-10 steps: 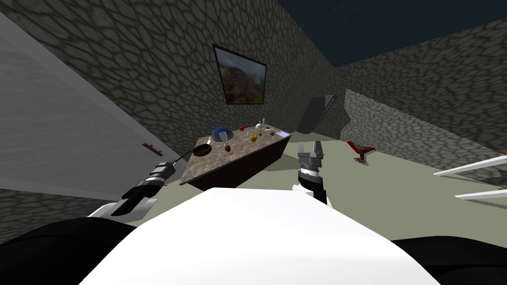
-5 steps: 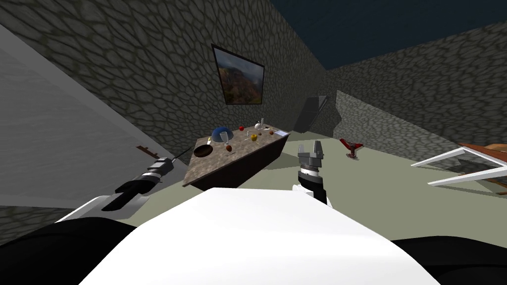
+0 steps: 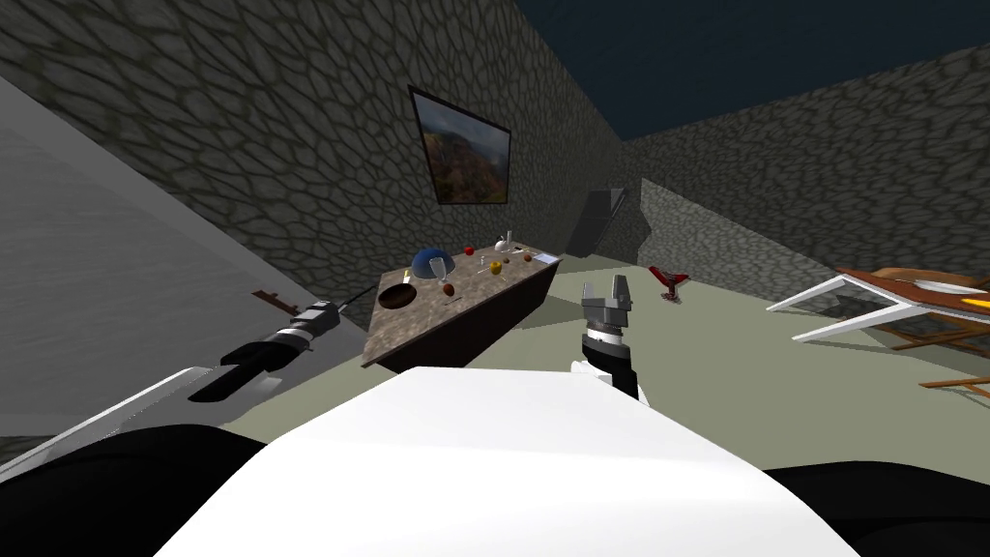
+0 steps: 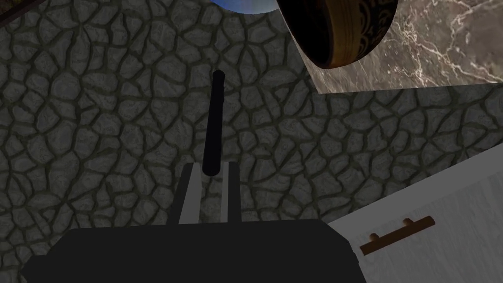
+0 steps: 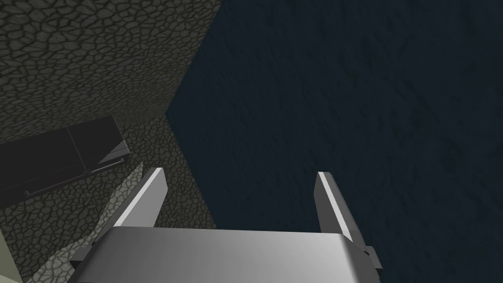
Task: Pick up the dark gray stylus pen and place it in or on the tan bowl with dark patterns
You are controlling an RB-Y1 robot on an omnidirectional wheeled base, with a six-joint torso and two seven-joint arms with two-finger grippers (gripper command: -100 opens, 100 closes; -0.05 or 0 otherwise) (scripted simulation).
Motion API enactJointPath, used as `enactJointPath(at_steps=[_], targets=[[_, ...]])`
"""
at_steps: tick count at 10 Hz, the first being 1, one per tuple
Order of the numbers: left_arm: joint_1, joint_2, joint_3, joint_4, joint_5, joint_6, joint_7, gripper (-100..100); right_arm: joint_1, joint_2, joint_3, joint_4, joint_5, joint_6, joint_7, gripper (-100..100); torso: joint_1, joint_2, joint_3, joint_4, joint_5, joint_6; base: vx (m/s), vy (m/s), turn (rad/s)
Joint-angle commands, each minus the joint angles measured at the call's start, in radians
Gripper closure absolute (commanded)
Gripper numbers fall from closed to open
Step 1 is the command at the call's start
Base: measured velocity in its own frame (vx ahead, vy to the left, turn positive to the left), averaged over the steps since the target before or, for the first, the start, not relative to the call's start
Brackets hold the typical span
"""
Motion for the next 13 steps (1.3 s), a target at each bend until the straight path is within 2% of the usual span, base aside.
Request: enactJointPath(at_steps=[1, 4, 7, 8, 9, 10, 11, 12, 13], targets=[[0.013, 0.05, -0.015, -0.003, -0.003, 0.003, 0.023, 100, 0.0, 0.0, 0.0, 0.0, 0.0, 0.0, 0.0, 0, 0.0, 0.0, 0.0, 0.0, 0.0, 0.0, -0.048, 0.114, -0.134], [0.026, 0.121, -0.03, -0.006, -0.003, 0.003, 0.041, 100, 0.0, 0.0, 0.0, 0.0, 0.0, 0.0, 0.0, 0, 0.0, -0.001, 0.0, 0.0, 0.0, 0.001, -0.037, 0.087, -0.108], [0.048, 0.211, -0.063, -0.009, -0.001, 0.003, 0.073, 100, 0.0, 0.0, 0.0, 0.0, 0.0, 0.0, 0.0, 0, -0.001, -0.002, -0.001, 0.0, 0.0, 0.0, -0.038, 0.087, -0.124], [0.048, 0.225, -0.063, -0.009, -0.001, 0.003, 0.073, 100, 0.0, 0.0, 0.0, 0.0, 0.0, 0.0, 0.0, 0, 0.0, -0.001, 0.0, 0.0, 0.001, 0.001, -0.046, 0.077, -0.084], [0.057, 0.264, -0.08, -0.01, 0.002, 0.001, 0.086, 100, 0.0, 0.0, 0.0, 0.0, 0.0, 0.0, 0.0, 0, -0.001, -0.001, 0.0, 0.0, 0.001, 0.0, -0.04, 0.089, -0.127], [0.057, 0.276, -0.08, -0.01, 0.002, 0.001, 0.086, 100, 0.0, 0.0, 0.0, 0.0, 0.0, 0.0, 0.0, 0, 0.0, -0.001, 0.0, 0.0, 0.001, 0.001, -0.027, 0.077, -0.094], [0.066, 0.315, -0.099, -0.01, 0.006, -0.001, 0.098, 100, 0.0, 0.0, 0.0, 0.0, 0.0, 0.0, 0.0, 0, -0.001, -0.002, -0.001, 0.0, 0.001, 0.0, -0.024, 0.079, -0.105], [0.066, 0.325, -0.099, -0.01, 0.006, -0.001, 0.098, 100, 0.0, 0.0, 0.0, 0.0, 0.0, 0.0, 0.0, 0, 0.0, -0.002, -0.001, 0.0, 0.001, 0.001, -0.024, 0.06, -0.093], [0.074, 0.364, -0.118, -0.009, 0.011, -0.003, 0.109, 100, 0.0, 0.0, 0.0, 0.0, 0.0, 0.0, 0.0, 0, -0.001, -0.002, -0.001, 0.0, 0.001, 0.0, -0.018, 0.074, -0.139]])
